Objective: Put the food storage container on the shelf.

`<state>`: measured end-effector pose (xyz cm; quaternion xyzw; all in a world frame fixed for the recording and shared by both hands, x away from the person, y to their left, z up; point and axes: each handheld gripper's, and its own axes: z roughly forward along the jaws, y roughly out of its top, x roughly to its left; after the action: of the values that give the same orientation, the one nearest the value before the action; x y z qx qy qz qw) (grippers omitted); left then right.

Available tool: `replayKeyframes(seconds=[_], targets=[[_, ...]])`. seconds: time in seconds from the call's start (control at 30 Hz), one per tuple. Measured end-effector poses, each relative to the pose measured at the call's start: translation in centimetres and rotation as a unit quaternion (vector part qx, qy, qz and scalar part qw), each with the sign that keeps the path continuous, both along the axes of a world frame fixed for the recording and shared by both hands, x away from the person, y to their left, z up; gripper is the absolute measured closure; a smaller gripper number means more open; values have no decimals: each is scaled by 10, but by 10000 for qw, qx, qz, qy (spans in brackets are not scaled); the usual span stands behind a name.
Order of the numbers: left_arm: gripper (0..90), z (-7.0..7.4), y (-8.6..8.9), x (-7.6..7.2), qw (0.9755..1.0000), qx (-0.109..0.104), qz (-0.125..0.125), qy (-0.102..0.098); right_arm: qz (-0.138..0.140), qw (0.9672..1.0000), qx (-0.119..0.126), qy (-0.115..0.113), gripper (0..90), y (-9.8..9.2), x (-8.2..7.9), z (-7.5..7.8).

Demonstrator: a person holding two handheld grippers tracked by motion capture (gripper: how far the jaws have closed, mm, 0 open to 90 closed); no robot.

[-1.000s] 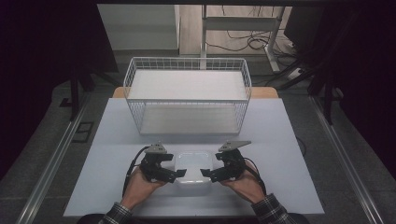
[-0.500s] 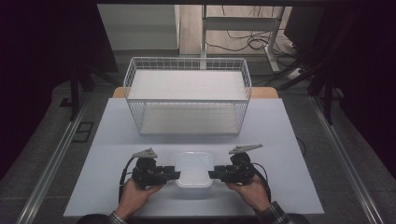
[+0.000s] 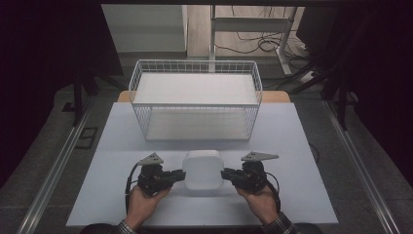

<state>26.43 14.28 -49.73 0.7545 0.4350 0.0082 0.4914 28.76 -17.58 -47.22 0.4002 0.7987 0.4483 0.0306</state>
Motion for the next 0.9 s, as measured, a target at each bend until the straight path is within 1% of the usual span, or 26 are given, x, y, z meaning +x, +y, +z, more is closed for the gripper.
replayKeyframes(seconds=[0.07, 0.17, 0.23, 0.5, 0.53, 0.57, 0.7, 0.77, 0.8, 0.9], targets=[[798, 4, 0, 1, 10000, 6, 5, -70, -17, 9999, 73, -96, 784, -1, 1, 3], [797, 7, 0, 4, 9999, 60, 35, -122, -18, 9998, 100, -182, 784, -1, 3, 5], [797, 8, 0, 5, 9999, 81, 41, -138, -20, 9998, 103, -170, 784, 0, 4, 5], [797, 18, 4, 18, 9997, 100, 54, -222, 8, 9995, 158, -279, 784, 3, 15, 12], [797, 20, 4, 20, 9997, 102, 61, -236, -20, 9994, 179, -281, 784, 4, 19, 14], [797, 21, 5, 23, 9996, 111, 60, -236, -20, 9994, 179, -281, 784, 4, 19, 14], [796, 24, 9, 34, 9996, 83, 93, -239, -51, 9993, 211, -309, 785, 8, 30, 16], [796, 25, 12, 39, 9996, 70, 134, -237, -61, 9992, 222, -334, 784, 12, 38, 18], [796, 25, 13, 42, 9996, 51, 160, -229, -61, 9992, 222, -334, 784, 12, 38, 18], [795, 27, 16, 49, 9994, 47, 233, -260, -70, 9991, 223, -367, 784, 17, 48, 19]])
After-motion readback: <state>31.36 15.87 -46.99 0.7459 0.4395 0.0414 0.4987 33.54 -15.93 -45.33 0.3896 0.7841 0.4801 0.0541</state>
